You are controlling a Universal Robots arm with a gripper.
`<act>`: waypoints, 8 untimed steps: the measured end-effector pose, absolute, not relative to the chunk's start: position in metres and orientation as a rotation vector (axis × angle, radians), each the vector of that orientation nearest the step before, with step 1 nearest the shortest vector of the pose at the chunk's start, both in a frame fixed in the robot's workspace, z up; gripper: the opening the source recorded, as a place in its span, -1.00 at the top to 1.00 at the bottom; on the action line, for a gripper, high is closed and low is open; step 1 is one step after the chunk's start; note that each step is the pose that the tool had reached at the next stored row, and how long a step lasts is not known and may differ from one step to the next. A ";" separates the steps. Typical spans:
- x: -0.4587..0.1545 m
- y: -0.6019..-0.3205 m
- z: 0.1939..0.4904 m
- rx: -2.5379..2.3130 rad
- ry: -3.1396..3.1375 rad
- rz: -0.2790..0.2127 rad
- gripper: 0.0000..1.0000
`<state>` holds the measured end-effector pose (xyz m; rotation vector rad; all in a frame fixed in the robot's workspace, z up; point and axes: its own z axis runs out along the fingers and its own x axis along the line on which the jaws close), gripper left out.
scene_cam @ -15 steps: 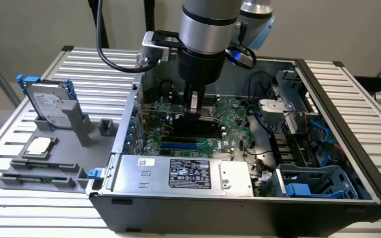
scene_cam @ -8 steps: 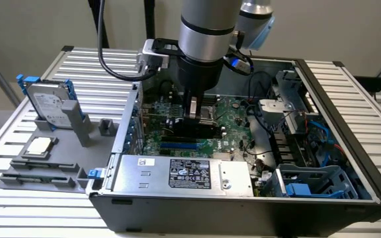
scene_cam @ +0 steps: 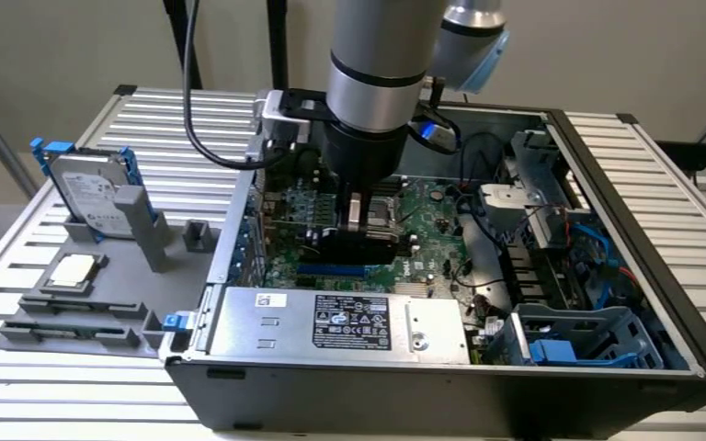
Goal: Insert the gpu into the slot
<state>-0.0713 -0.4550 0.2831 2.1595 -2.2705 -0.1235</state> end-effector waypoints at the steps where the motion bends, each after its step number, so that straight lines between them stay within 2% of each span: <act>1: -0.071 -0.455 0.281 2.160 -2.271 -0.125 0.48; 8: -0.072 -0.455 0.276 2.165 -2.275 -0.136 0.48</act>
